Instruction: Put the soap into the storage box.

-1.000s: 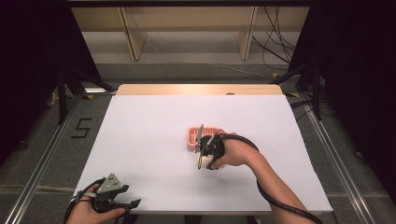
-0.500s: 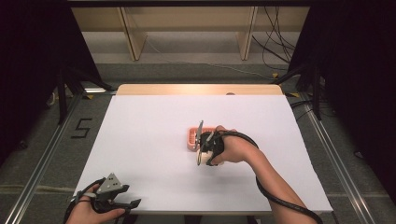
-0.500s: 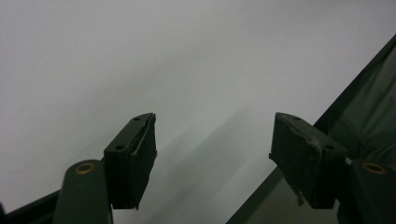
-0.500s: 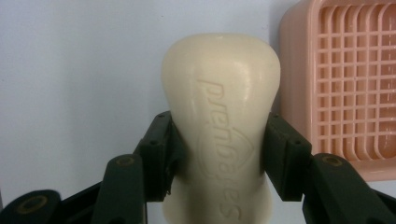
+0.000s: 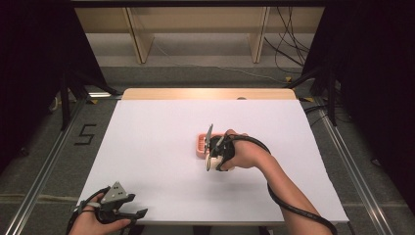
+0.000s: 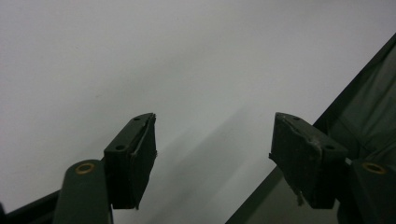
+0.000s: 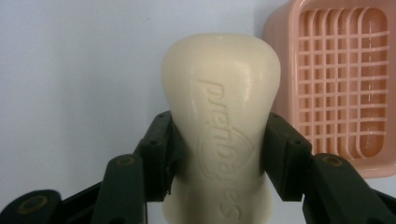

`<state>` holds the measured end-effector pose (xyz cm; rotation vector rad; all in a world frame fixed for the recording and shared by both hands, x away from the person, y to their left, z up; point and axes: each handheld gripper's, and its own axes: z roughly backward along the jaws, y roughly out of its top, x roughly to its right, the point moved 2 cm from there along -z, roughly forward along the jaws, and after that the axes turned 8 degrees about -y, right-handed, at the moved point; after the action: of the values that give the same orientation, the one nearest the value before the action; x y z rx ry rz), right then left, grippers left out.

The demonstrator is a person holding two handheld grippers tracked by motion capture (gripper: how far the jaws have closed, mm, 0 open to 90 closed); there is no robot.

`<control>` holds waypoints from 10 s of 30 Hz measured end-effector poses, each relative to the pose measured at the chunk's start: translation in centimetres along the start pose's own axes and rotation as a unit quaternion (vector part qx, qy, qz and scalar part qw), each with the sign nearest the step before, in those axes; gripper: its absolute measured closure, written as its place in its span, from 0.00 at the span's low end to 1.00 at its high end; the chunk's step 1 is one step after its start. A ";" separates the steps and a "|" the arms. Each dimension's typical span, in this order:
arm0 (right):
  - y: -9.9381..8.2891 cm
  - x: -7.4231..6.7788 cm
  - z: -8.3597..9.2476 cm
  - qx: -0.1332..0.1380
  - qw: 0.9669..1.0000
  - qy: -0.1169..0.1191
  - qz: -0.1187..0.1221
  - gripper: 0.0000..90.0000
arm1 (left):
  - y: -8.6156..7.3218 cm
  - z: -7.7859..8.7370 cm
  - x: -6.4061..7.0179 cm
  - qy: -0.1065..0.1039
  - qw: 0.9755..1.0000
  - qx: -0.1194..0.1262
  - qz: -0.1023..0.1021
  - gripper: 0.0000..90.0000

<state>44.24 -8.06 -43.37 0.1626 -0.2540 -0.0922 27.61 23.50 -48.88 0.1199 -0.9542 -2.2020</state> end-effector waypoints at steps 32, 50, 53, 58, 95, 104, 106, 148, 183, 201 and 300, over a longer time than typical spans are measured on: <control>0.5 1.6 0.8 0.012 1.000 -0.022 0.009 0.56 | 0.0 0.1 0.0 0.002 1.000 -0.002 -0.004 0.34; 0.7 2.3 1.1 0.012 1.000 -0.027 -0.012 0.56 | 0.0 0.2 -0.2 0.006 1.000 -0.002 -0.013 0.34; 0.9 2.3 1.2 0.016 1.000 -0.019 -0.013 0.56 | 0.0 0.3 -0.1 0.000 1.000 -0.002 -0.015 0.34; 0.9 2.7 1.2 0.017 0.999 -0.031 -0.012 0.56 | 0.0 0.2 -0.1 0.006 1.000 -0.001 -0.013 0.34; 1.6 4.9 0.6 0.020 0.998 -0.049 -0.017 0.56 | 0.1 0.2 -0.2 0.005 1.000 0.000 -0.013 0.34; 1.8 5.4 0.5 0.021 0.999 -0.046 -0.017 0.56 | 0.1 0.2 -0.2 0.006 1.000 0.004 -0.010 0.34; 1.8 5.8 0.5 0.016 0.999 -0.051 -0.005 0.56 | 0.1 0.2 -0.2 0.006 1.000 0.000 -0.012 0.34; 2.5 7.7 -1.2 0.018 0.998 -0.057 -0.005 0.56 | 0.1 0.3 -0.1 0.001 1.000 0.002 -0.015 0.35; 2.2 7.3 -3.5 0.011 0.998 -0.042 -0.042 0.56 | 0.1 0.1 0.0 -0.002 1.000 0.005 -0.004 0.35; 2.4 7.3 -4.5 0.011 0.999 -0.027 -0.039 0.56 | 0.1 0.3 -0.1 0.006 1.000 0.004 -0.015 0.35; -7.5 -4.1 -1.8 0.095 0.982 -0.075 -0.145 0.31 | 0.3 0.1 -0.1 0.015 1.000 0.009 -0.014 0.35</control>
<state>40.24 -14.68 -47.31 0.3838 -0.3882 -0.3710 27.80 23.49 -48.68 0.1763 -0.9612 -2.2112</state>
